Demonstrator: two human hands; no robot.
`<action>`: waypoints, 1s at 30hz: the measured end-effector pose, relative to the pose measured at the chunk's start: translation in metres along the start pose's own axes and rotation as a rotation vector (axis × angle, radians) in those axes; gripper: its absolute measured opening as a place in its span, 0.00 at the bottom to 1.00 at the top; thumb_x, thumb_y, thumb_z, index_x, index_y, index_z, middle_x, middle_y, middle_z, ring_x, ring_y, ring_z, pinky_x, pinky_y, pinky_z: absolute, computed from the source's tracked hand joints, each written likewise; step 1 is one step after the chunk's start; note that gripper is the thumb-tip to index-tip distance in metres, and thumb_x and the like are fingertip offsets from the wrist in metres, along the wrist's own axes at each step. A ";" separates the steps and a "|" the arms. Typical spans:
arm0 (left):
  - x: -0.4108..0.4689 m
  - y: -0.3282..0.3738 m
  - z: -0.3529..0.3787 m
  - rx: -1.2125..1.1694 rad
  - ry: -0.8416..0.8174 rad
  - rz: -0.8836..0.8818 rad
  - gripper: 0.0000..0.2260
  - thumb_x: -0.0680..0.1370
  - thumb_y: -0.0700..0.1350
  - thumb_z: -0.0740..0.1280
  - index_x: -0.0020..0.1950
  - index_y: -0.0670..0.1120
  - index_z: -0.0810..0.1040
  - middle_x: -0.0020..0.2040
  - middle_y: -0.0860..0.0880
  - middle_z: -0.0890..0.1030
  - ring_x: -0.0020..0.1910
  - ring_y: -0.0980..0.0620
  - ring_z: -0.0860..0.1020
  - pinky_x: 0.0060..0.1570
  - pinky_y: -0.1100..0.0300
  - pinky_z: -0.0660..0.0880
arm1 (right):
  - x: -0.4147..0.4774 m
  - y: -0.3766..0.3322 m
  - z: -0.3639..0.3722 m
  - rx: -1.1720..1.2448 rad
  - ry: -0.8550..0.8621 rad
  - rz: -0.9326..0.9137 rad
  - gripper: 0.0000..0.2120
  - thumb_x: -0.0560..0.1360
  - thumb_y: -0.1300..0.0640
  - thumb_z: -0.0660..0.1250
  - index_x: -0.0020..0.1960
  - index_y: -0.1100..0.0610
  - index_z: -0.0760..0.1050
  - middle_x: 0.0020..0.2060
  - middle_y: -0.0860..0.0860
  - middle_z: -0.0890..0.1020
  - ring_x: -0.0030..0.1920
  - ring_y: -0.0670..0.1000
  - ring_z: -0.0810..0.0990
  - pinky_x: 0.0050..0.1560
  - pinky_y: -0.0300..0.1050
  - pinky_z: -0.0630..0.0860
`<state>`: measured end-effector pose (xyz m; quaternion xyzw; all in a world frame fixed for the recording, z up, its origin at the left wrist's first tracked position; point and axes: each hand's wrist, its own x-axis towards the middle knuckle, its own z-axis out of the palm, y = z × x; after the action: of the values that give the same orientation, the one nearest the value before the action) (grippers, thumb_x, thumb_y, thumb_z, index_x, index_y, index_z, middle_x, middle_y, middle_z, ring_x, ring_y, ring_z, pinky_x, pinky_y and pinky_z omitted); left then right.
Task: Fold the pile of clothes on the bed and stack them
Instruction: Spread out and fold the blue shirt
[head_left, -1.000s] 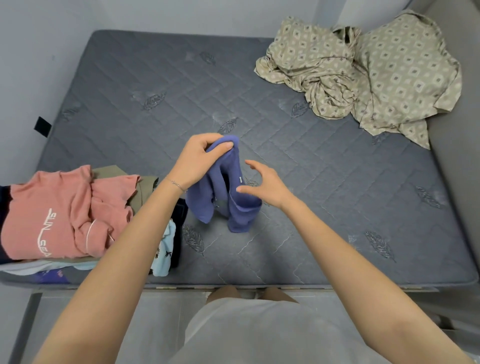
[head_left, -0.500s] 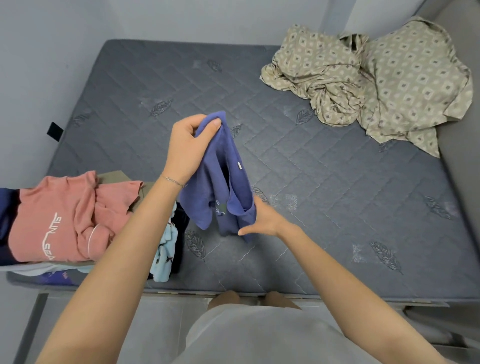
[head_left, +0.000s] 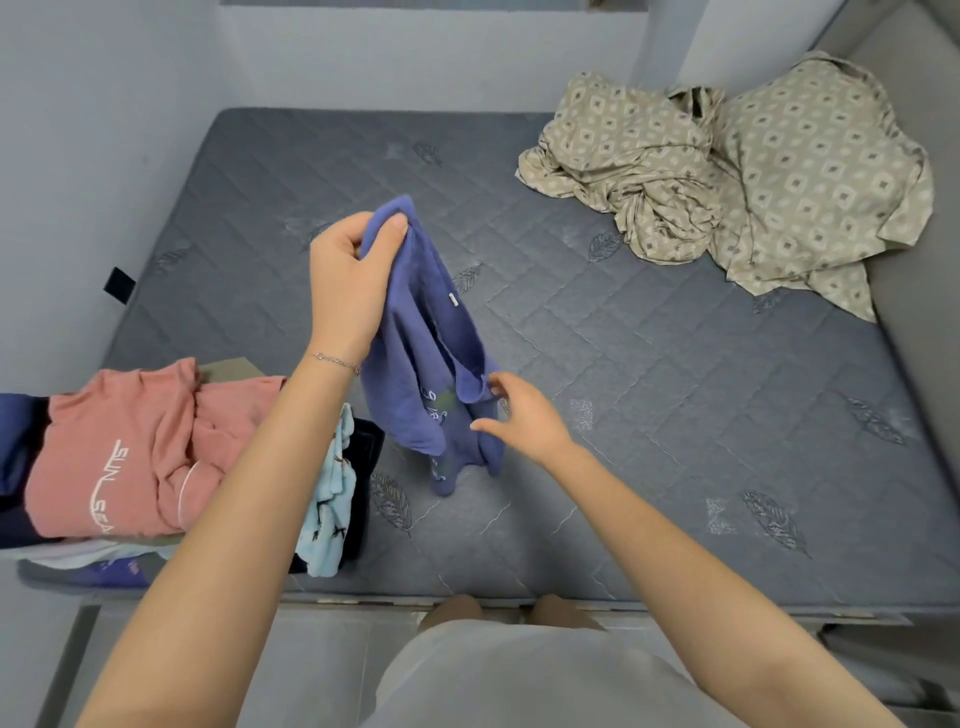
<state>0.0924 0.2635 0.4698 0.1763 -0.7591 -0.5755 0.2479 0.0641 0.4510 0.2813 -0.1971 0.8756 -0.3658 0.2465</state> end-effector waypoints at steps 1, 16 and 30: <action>-0.001 0.002 0.000 0.006 -0.014 0.015 0.15 0.79 0.41 0.65 0.34 0.37 0.70 0.32 0.48 0.67 0.34 0.54 0.65 0.35 0.62 0.65 | 0.002 -0.002 0.003 -0.037 0.005 -0.020 0.32 0.71 0.53 0.76 0.71 0.56 0.68 0.65 0.53 0.76 0.64 0.55 0.74 0.63 0.53 0.72; -0.011 0.020 -0.030 0.097 -0.051 0.112 0.14 0.79 0.42 0.65 0.40 0.31 0.75 0.36 0.44 0.72 0.37 0.53 0.69 0.38 0.60 0.67 | 0.021 -0.026 -0.014 0.037 0.220 -0.076 0.13 0.72 0.57 0.75 0.33 0.53 0.72 0.40 0.54 0.72 0.45 0.54 0.69 0.42 0.41 0.60; -0.049 -0.027 -0.021 0.235 -0.067 0.059 0.14 0.80 0.41 0.66 0.35 0.39 0.70 0.33 0.47 0.69 0.34 0.57 0.65 0.35 0.62 0.63 | -0.045 -0.062 -0.117 0.339 0.359 -0.192 0.15 0.79 0.55 0.67 0.41 0.66 0.73 0.33 0.57 0.74 0.35 0.45 0.69 0.38 0.39 0.66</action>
<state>0.1444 0.2669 0.4400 0.1623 -0.8340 -0.4806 0.2169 0.0429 0.4970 0.4115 -0.1672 0.8088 -0.5579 0.0808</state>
